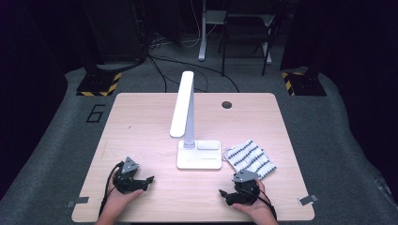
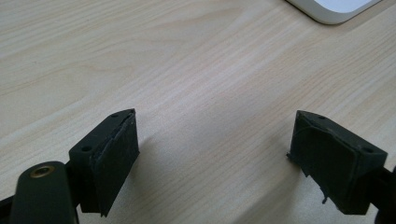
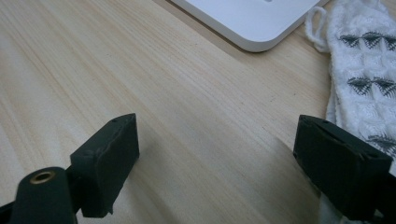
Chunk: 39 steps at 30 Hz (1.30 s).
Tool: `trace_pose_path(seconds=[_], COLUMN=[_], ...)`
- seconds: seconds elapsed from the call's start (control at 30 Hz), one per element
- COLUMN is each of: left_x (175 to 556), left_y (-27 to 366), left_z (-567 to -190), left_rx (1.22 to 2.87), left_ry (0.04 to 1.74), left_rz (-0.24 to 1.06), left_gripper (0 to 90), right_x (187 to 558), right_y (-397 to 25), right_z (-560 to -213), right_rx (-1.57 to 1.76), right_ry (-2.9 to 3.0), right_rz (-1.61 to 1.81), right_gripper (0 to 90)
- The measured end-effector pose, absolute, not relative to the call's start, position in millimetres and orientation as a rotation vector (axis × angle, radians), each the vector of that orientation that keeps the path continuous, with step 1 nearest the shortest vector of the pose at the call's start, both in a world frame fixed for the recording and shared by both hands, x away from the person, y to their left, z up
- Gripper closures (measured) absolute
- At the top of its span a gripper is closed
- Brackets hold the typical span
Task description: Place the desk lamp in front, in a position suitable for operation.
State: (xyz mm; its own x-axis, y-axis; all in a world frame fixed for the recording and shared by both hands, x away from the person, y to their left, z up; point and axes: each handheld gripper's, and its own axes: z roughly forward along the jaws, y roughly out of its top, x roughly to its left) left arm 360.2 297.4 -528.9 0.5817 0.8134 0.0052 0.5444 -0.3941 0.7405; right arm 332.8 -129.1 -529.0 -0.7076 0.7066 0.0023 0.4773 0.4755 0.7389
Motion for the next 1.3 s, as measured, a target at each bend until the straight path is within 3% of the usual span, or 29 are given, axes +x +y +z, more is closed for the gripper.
trace_pose_path(seconds=[0.1,0.2,0.27,0.33,0.83,1.07,1.3], left_x=[360,359,358,358,350,347,344], left_y=[297,301,302,303,302,301,301], left_z=[-529,-527,-527,-525,-518,-515,-515], left_rx=[2.082,2.07,2.056,2.041,2.011,2.016,2.023], left_ry=[1.093,1.086,1.105,1.099,1.093,1.074,1.066], left_rz=[0.485,0.478,0.461,0.447,0.443,0.44,0.444], left_gripper=[16.8,26.2,27.0,33.2,37.1,39.2,39.9], right_x=[333,330,329,328,321,322,324], right_y=[-129,-130,-129,-128,-130,-141,-157], right_z=[-529,-528,-527,-526,-515,-511,-499], right_rx=[1.012,1.023,0.991,0.993,0.959,0.98,1.066], right_ry=[2.423,2.391,2.407,2.406,2.319,2.269,2.179], right_rz=[1.074,1.093,1.089,1.084,1.185,1.192,1.196], right_gripper=[15.3,29.3,29.2,30.2,34.6,43.2,40.9])
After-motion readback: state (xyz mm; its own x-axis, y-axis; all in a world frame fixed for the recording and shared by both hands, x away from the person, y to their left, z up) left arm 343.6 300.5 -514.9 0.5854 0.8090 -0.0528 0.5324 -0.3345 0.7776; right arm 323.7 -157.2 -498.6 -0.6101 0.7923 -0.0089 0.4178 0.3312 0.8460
